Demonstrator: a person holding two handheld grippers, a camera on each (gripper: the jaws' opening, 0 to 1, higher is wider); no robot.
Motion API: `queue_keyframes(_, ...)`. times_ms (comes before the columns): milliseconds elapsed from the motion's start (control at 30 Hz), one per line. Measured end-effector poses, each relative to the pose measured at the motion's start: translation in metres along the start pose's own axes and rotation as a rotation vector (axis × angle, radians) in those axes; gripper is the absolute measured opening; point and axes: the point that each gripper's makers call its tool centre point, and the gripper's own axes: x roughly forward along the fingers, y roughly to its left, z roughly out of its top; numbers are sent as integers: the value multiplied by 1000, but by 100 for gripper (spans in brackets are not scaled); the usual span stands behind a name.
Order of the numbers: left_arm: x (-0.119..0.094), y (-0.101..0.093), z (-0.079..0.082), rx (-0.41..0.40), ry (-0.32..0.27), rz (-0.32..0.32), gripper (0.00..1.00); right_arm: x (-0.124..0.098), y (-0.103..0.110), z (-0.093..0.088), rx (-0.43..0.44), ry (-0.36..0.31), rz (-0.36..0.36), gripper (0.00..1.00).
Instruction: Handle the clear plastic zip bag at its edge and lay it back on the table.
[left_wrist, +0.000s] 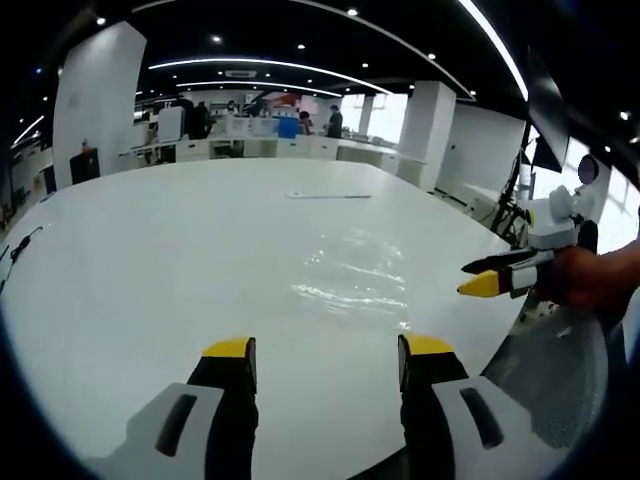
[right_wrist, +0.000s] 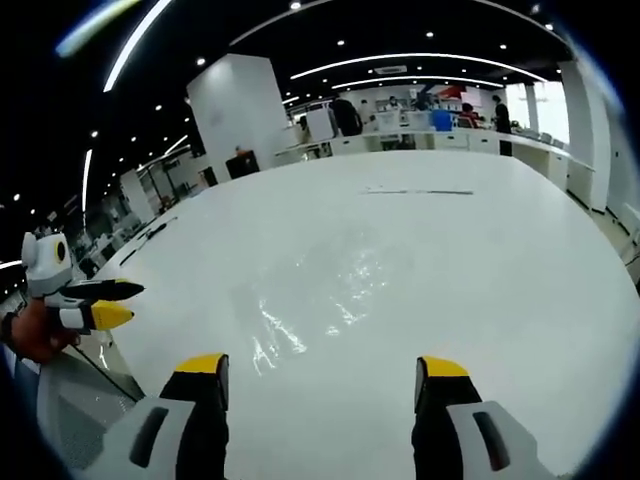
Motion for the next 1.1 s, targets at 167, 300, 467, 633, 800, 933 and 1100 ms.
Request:
queue_keyframes(167,0,0,0,-2,-1,0,56,11,-5,12,-18,5,0,75)
queue_keyframes(300,-1,1,1,-9,-5,3,56,23,-5,20,-26,11,1,74)
queue_keyframes(467,-1,1,1,-15,-8,4,56,36,-14,31,-32,21,-5,73)
queue_keyframes(633,-1,4,0,-18,-9,8,55,48,-24,41,-37,26,-10,73)
queue_keyframes(800,-1,5,0,-20,-10,11,55,61,-29,52,-41,28,-8,73)
queue_keyframes(933,-1,5,1,-22,-9,13,54,68,-33,55,-45,35,-13,73)
queue_keyframes(1100,-1,6,0,-24,-7,15,54,76,-36,58,-44,43,-15,72)
